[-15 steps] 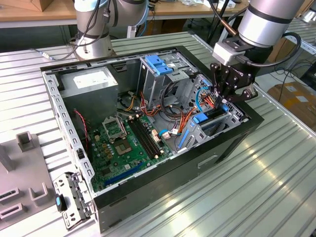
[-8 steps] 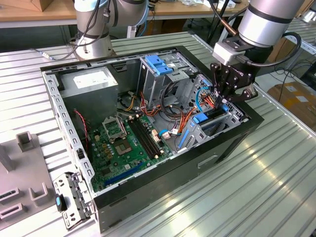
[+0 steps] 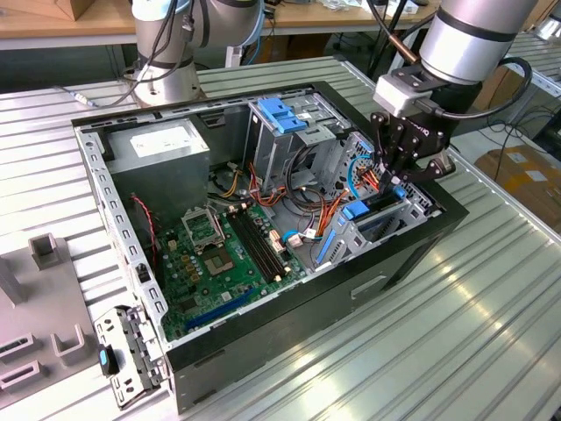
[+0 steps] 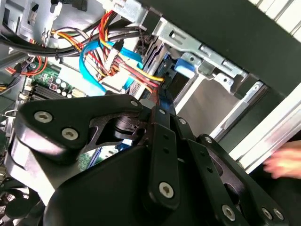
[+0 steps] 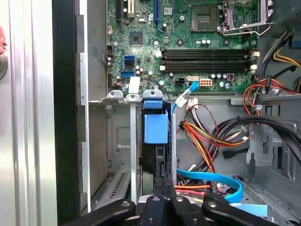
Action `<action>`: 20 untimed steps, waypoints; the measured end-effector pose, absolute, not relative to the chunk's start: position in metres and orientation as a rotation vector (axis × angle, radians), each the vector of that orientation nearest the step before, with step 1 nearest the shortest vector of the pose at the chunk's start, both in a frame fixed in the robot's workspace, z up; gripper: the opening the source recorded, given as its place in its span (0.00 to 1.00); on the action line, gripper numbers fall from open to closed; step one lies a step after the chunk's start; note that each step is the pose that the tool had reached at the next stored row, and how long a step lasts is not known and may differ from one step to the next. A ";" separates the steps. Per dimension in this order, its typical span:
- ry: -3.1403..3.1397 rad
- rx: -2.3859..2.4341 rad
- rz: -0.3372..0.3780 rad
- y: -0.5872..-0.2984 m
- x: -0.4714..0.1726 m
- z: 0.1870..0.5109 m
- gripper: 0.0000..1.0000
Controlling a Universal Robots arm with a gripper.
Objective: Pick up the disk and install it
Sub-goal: 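Insert the second disk wire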
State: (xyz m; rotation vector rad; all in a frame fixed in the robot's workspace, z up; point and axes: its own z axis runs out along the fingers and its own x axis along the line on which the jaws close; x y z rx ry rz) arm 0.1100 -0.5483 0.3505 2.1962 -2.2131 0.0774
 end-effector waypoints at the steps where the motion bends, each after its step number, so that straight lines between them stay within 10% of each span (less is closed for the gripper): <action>1: -2.213 2.196 0.078 -0.548 0.110 0.351 0.11; 20: -2.163 2.147 0.077 -0.505 0.111 0.395 0.11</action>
